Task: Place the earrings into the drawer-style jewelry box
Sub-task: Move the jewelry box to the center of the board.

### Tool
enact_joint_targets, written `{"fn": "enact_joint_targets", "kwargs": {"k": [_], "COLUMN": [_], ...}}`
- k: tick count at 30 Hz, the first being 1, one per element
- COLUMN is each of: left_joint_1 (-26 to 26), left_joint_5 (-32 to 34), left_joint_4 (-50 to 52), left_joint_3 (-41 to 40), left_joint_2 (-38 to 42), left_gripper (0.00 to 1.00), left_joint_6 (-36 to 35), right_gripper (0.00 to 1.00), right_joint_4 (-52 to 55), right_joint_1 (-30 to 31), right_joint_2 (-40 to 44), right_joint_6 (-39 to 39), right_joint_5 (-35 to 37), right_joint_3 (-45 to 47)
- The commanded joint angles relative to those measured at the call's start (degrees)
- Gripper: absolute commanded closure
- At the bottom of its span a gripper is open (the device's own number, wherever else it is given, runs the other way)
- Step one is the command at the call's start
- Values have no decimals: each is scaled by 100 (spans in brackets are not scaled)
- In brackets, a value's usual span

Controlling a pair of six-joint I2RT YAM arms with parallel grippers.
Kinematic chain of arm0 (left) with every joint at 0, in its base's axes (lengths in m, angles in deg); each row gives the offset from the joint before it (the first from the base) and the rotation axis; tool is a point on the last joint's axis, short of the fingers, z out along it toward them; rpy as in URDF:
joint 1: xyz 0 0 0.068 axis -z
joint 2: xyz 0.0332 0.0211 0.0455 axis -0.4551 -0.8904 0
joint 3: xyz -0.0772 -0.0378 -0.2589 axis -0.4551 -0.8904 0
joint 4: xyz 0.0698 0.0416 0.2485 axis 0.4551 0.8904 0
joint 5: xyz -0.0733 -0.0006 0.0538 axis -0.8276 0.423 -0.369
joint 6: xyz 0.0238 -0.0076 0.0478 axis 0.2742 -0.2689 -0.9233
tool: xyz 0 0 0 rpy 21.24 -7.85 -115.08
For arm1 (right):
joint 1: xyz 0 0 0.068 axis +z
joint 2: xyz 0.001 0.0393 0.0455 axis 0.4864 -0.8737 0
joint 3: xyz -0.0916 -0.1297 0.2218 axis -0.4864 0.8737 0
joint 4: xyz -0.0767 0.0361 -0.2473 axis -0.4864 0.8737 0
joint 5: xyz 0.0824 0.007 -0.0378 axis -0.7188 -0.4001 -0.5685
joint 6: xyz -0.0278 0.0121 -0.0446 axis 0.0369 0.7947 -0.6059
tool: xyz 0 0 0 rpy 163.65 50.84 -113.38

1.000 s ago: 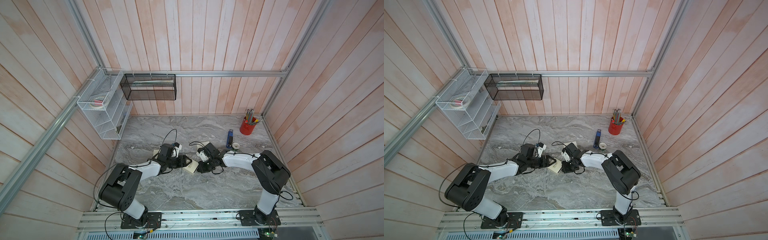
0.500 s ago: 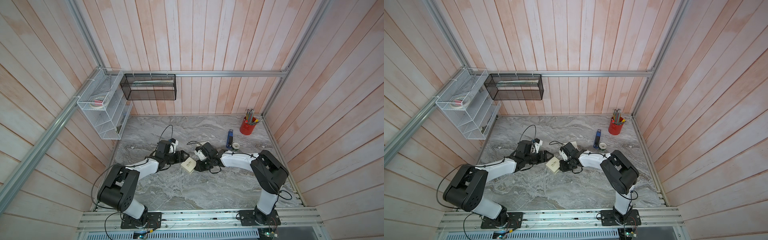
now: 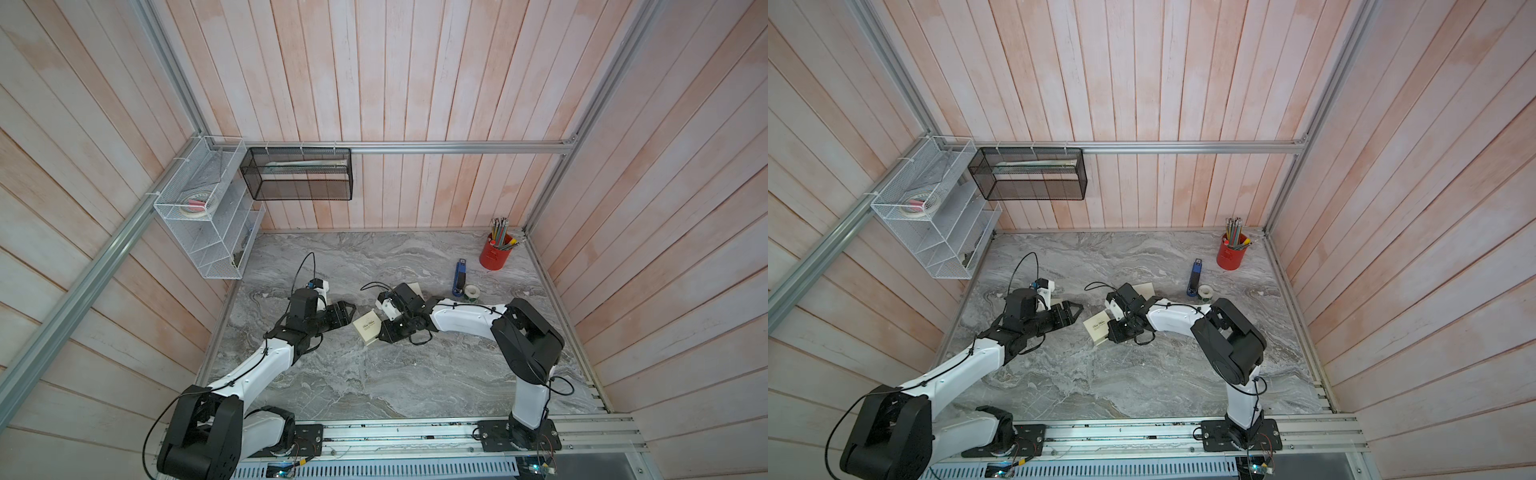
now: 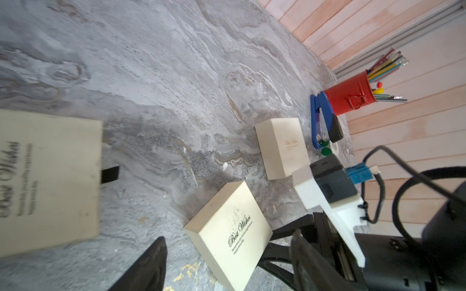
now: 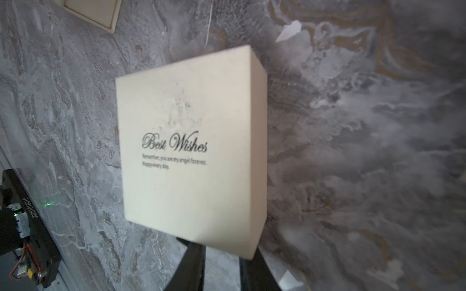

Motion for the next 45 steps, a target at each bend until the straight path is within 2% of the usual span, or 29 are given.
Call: {"fn": "enact_joint_targets", "kwargs": {"k": [1,11,17,22,27,28,33,38,45], "left_joint_1": [-119,-177,-214,-212,-97,11,732,1193,1339], "left_joint_5": [265,318,416,414,255,240,191,-55,-256], "left_joint_4": [219,405,549,502,36,-63,-582,-1144,-1374], "left_joint_3": [-111,-142,-159,-89,78,168,707,1302,1782], "left_joint_2": [270,497,653,580,291,157,-775,-1887,-2602], "left_gripper": [22,20,18,18,18,18,18,18,18], "left_joint_6": [24,38,65,47,30,6,-122,-23,133], "right_gripper": [75,75,75,76,74,69,54,44,47], "right_joint_4": [-120,208,311,41,-324,-344,-428,-320,-352], "right_joint_1": [44,-19,-26,-193,-800,-977,-1936,-2547,-2663], "right_joint_2": [-281,-1455,-1641,-972,132,358,1063,958,330], "right_joint_6": [37,54,-76,-96,114,137,281,369,342], "right_joint_5": [-253,-202,-300,-121,180,265,425,100,-387], "right_joint_3": [-352,-2167,-2529,-1967,-876,-655,205,371,44]}}
